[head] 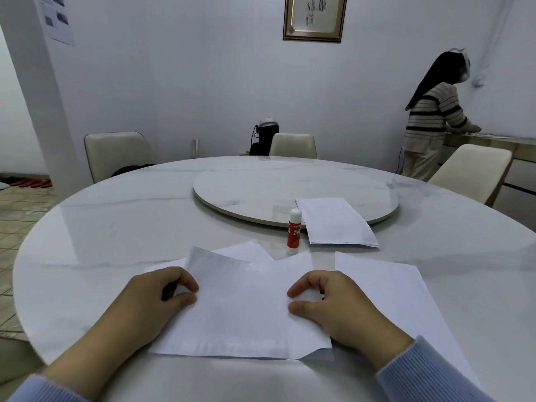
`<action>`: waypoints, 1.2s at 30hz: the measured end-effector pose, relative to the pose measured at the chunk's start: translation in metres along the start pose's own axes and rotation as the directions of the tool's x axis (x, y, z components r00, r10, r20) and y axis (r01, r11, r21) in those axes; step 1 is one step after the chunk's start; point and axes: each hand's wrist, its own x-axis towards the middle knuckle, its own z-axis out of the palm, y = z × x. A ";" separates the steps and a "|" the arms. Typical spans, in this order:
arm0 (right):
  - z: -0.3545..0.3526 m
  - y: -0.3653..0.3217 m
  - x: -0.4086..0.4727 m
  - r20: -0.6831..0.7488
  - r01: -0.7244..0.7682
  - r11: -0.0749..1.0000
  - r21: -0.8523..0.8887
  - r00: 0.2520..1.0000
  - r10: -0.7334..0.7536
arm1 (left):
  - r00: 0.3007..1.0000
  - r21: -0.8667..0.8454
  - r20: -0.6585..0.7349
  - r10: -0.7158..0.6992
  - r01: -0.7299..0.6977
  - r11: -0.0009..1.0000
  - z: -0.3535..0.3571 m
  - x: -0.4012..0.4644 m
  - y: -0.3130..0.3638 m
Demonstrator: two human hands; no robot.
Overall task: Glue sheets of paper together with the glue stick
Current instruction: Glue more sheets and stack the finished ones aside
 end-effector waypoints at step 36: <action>0.042 -0.013 0.002 0.149 0.033 0.803 -0.595 0.986 0.069 | 0.968 0.504 0.184 -0.171 0.057 0.862 0.057 0.000 0.031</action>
